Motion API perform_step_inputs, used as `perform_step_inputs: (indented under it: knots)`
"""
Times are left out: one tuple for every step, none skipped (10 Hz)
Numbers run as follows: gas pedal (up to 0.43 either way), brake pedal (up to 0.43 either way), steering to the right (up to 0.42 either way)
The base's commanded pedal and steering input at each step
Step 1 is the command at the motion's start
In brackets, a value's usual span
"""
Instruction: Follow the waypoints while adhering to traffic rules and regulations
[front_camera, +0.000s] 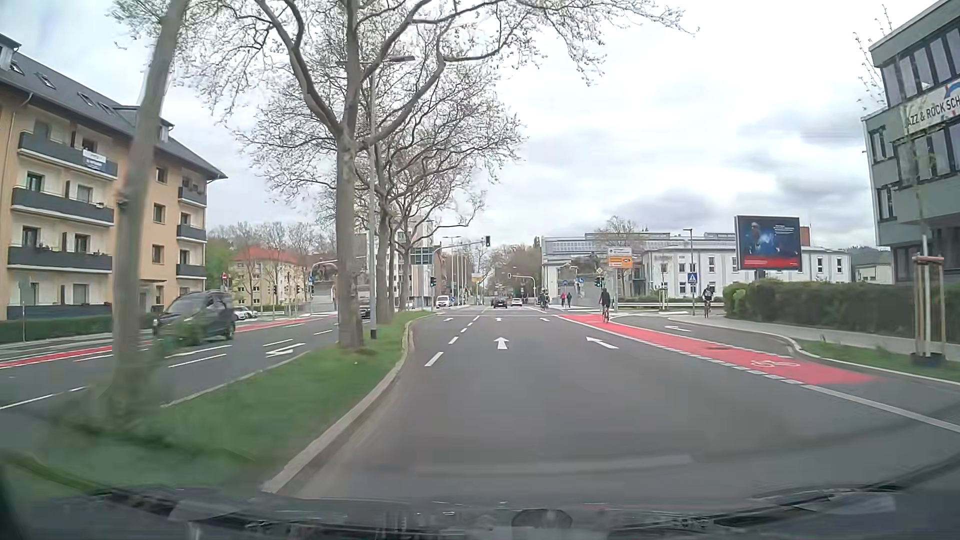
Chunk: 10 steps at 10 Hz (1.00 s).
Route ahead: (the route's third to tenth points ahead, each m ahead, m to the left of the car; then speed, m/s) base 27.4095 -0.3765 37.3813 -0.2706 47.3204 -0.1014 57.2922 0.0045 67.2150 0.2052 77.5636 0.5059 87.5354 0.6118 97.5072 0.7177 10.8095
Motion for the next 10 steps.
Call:
perform_step_inputs:
  knots:
    - [0.11, 0.0, -0.009]
    - [0.087, 0.0, -0.012]
    - [0.079, 0.0, -0.015]
    - [0.079, 0.0, -0.02]
    - [0.079, 0.0, -0.024]
    - [0.067, 0.0, -0.027]
    - [0.067, 0.0, -0.029]
    - [0.067, 0.0, -0.03]
    - [0.067, 0.0, -0.031]
    - [0.067, 0.0, -0.031]
